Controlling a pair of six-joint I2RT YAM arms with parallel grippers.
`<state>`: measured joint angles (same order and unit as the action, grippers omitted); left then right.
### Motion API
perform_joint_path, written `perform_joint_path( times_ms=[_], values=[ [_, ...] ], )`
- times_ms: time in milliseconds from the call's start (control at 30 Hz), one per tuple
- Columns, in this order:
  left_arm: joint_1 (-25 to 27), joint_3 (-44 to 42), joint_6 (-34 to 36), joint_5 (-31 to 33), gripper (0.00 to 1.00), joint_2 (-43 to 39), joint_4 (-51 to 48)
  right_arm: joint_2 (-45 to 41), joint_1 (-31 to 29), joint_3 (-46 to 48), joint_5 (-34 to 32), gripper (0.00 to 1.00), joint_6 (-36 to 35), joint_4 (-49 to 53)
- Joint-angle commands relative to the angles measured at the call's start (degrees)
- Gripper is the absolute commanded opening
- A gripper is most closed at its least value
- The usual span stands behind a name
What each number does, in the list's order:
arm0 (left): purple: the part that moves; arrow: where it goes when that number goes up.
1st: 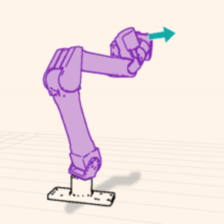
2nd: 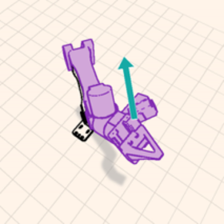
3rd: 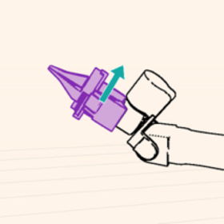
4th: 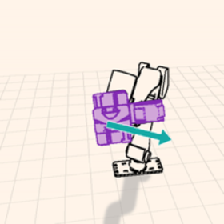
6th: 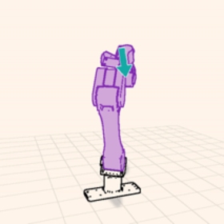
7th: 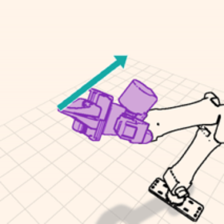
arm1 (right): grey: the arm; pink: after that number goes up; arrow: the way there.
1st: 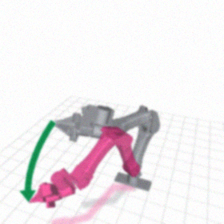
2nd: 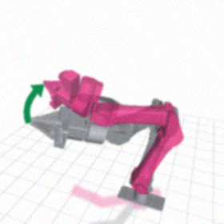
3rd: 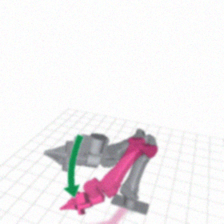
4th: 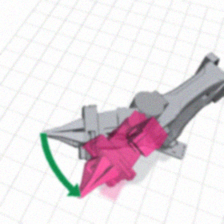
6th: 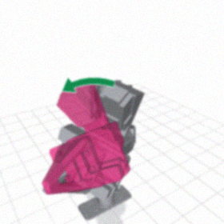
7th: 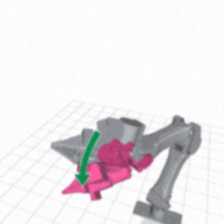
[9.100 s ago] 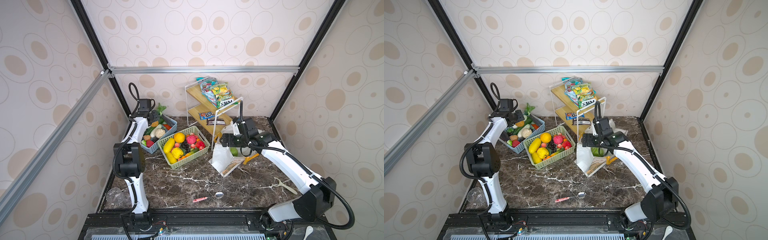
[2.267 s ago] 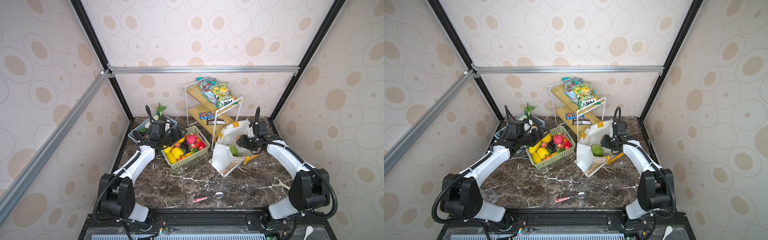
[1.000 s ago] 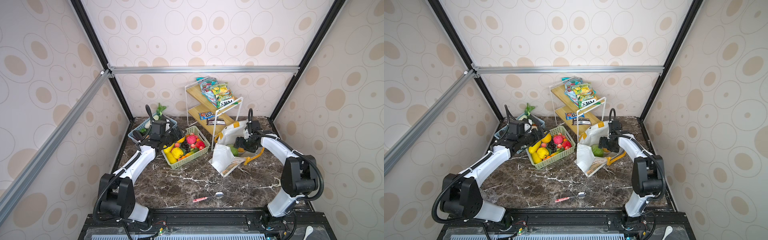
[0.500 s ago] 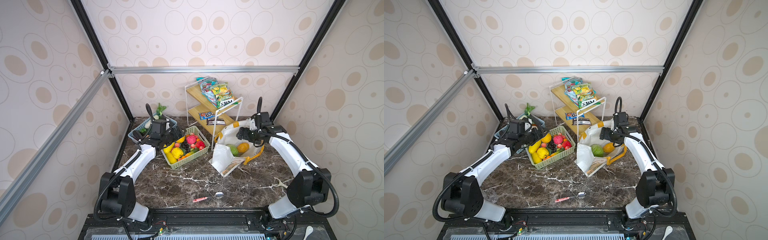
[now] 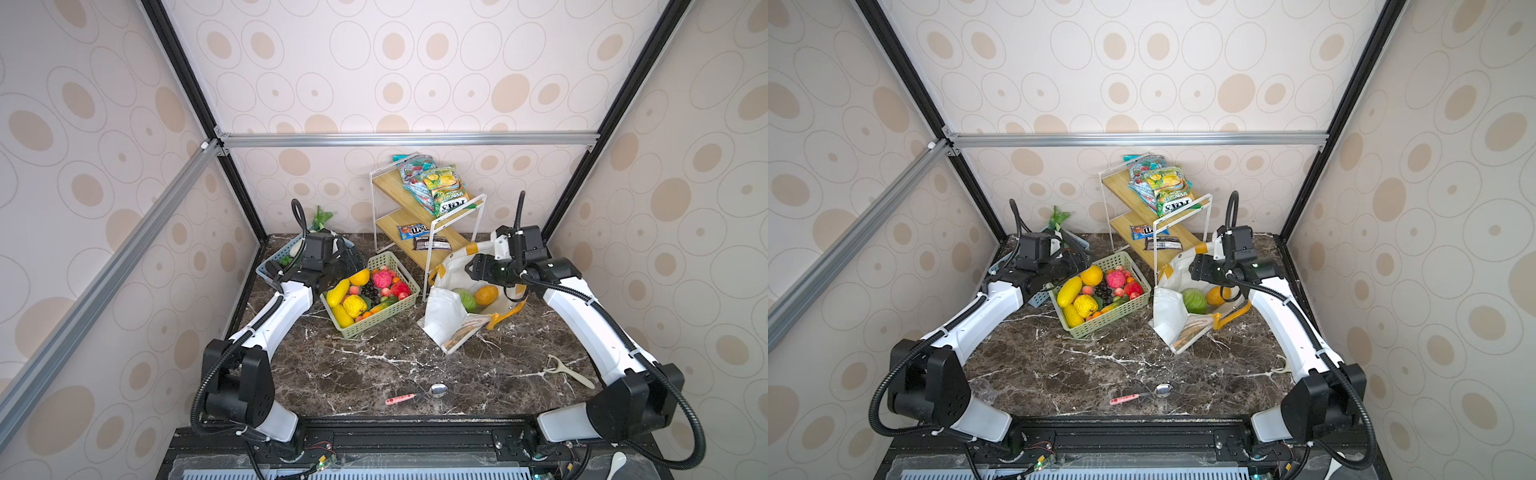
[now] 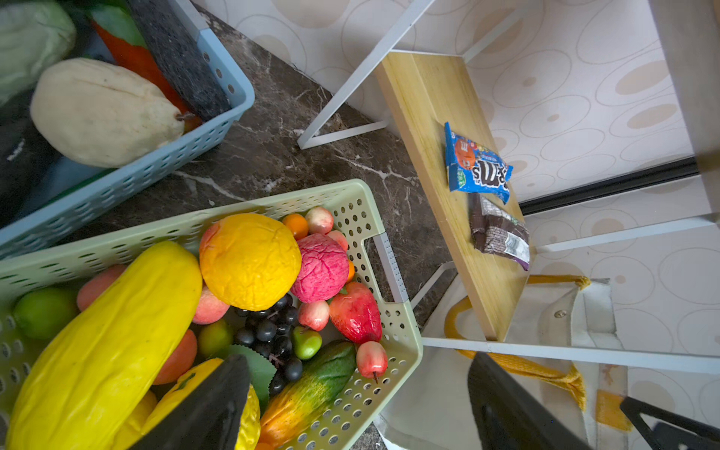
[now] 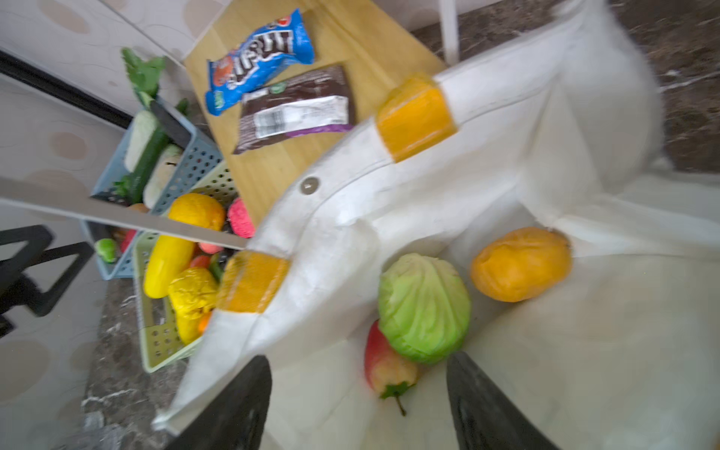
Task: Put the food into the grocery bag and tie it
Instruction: 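Raise the right gripper out of the tote and move it toward the baskets, then reach into the blue basket and grasp the dark purple eggplant with the left gripper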
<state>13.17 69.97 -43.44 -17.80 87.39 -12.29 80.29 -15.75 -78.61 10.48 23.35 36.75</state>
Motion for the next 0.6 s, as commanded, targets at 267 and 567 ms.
perform_joint_path(
  times_ms=[267,567],
  values=[
    [-3.98,3.49,6.61,12.06,0.86,1.83,-5.31,-1.95,-14.92,2.69,-2.52,0.64,3.40,-7.44],
    [-11.77,4.01,9.33,24.09,0.82,4.33,-8.16,1.42,-21.23,2.58,-3.25,0.62,4.50,-10.91]
  ],
)
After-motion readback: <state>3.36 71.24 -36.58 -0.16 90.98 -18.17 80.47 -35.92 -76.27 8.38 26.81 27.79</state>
